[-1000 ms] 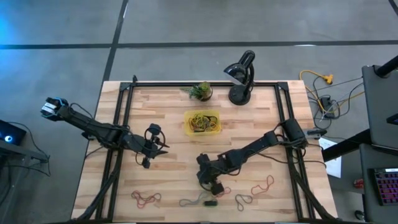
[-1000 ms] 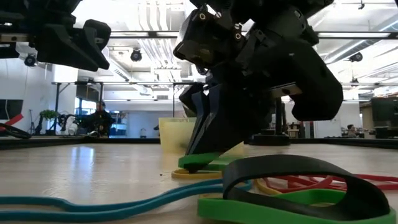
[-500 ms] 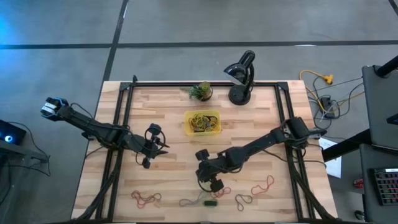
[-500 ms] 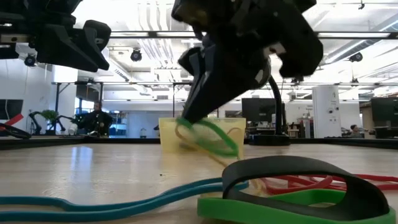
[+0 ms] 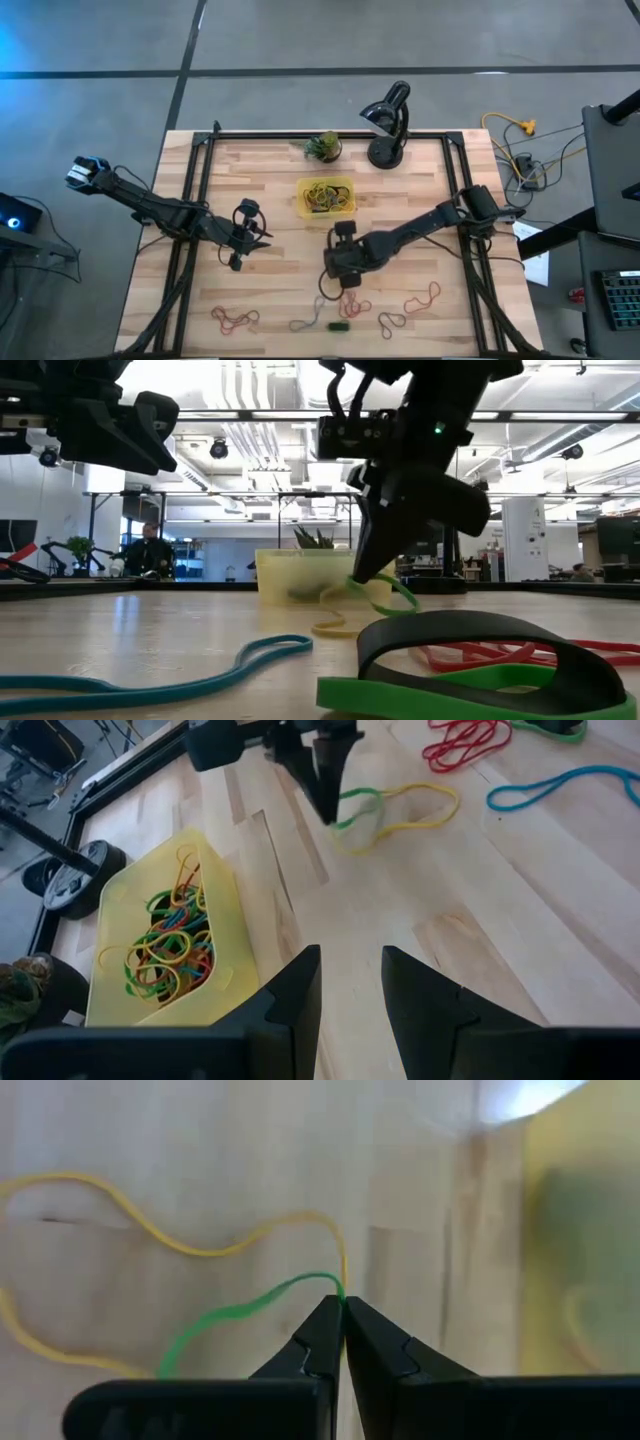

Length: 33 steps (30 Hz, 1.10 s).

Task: Pick and place rubber bands into bin
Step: Put the green rubber band in the yellow bin

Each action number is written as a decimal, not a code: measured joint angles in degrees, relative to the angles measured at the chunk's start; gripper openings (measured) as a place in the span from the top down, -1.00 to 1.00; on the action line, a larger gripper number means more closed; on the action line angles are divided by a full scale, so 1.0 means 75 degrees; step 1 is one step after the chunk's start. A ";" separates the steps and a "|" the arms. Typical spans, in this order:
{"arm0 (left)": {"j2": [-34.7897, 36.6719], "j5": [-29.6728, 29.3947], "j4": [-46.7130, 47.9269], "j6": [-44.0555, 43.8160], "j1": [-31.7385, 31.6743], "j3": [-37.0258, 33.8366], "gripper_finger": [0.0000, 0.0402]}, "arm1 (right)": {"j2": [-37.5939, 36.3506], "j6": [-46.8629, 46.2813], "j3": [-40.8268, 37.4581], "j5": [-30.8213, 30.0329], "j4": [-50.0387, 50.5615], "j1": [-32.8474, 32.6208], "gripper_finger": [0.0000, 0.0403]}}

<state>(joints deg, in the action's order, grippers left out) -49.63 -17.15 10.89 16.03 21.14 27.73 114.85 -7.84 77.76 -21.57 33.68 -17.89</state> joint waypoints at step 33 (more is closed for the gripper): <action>0.0000 0.0001 -0.0078 0.0110 -0.0001 0.0000 0.54 | 0.0052 -0.0247 -0.0569 0.0659 -0.0927 0.0131 0.38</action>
<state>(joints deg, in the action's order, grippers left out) -49.63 -17.15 10.31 16.86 21.13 27.73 115.24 -9.69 73.49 -16.62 26.72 -16.91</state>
